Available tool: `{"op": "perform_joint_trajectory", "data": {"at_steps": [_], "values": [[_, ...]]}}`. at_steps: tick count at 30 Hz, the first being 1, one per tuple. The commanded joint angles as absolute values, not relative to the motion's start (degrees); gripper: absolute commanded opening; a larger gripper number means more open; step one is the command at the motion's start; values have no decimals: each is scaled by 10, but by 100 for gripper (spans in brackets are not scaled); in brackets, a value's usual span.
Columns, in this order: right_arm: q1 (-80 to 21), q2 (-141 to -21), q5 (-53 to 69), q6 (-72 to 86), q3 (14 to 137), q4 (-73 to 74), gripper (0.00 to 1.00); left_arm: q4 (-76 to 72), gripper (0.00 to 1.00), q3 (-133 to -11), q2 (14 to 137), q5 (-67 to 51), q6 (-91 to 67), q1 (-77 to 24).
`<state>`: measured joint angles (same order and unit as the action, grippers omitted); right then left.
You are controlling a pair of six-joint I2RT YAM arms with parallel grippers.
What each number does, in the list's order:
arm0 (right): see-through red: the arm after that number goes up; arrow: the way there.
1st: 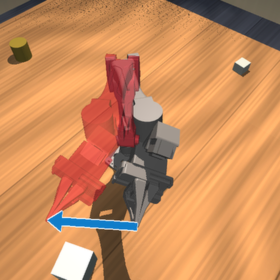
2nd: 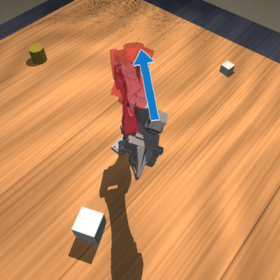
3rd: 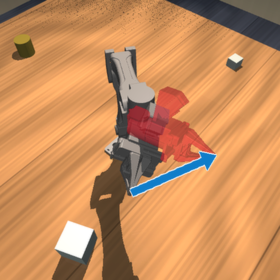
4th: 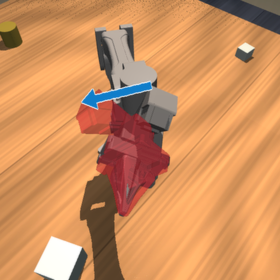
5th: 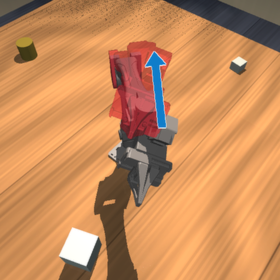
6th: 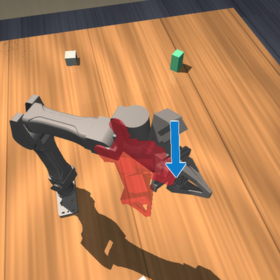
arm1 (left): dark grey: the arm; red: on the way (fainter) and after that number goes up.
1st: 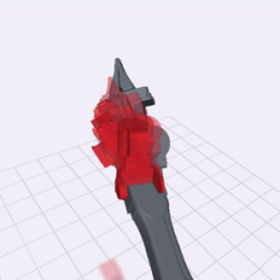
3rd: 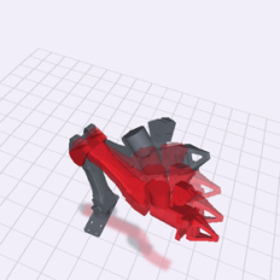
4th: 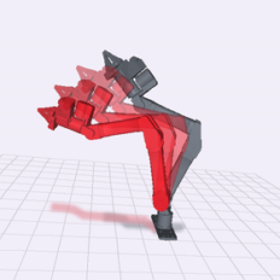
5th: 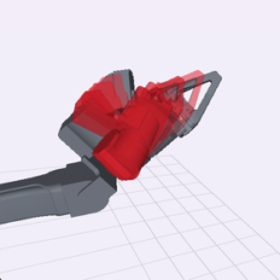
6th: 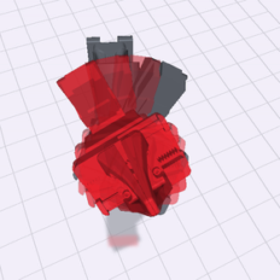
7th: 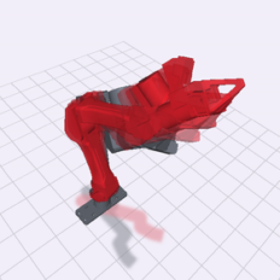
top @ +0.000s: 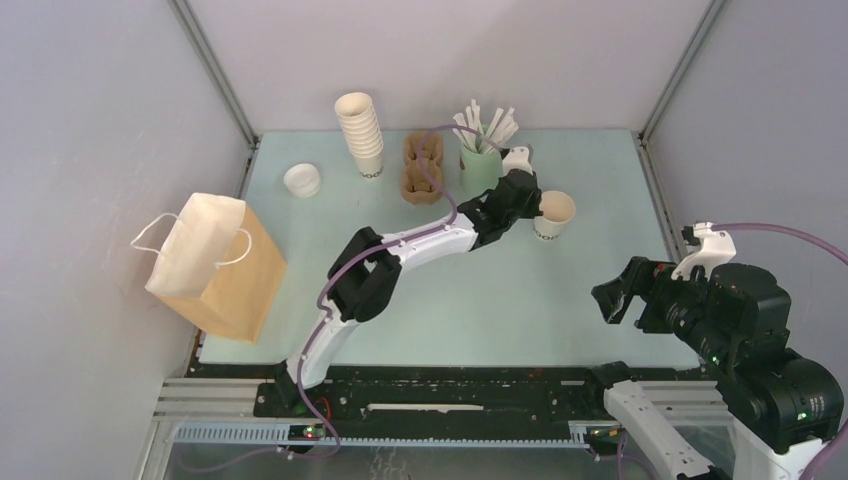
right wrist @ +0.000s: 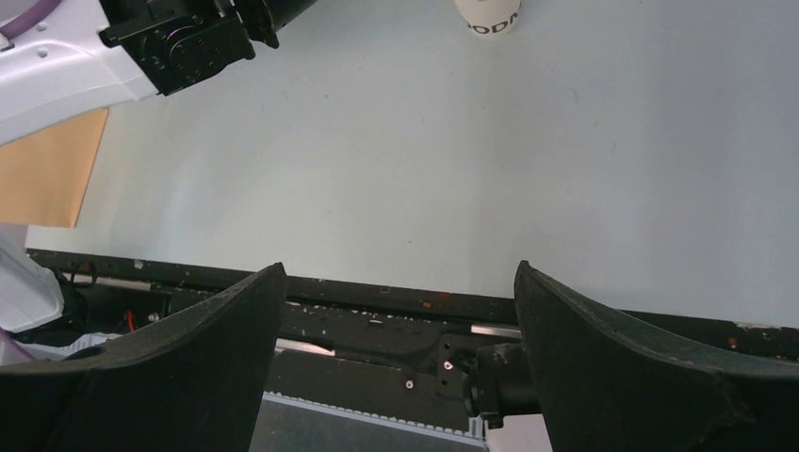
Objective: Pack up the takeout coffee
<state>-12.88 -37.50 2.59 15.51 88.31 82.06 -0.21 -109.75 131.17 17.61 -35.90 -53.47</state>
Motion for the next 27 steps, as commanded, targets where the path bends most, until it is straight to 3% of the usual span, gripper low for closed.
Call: {"op": "perform_joint_trajectory", "data": {"at_steps": [1, 7, 21, 24, 27], "values": [[-132, -383, 2, 138, 897, 822, 100, -25, 0, -1152, 1326, 173, -377, -543], [-133, -386, 8, 139, 883, 808, 100, 14, 3, -1201, 1357, 162, -371, -544], [-133, -379, 9, 153, 884, 814, 100, 23, 2, -1188, 1368, 142, -365, -545], [-133, -380, 13, 153, 885, 814, 100, 28, 20, -1177, 1353, 143, -358, -545], [-133, -380, 15, 152, 882, 808, 100, 57, 46, -1158, 1309, 149, -354, -542]]}}
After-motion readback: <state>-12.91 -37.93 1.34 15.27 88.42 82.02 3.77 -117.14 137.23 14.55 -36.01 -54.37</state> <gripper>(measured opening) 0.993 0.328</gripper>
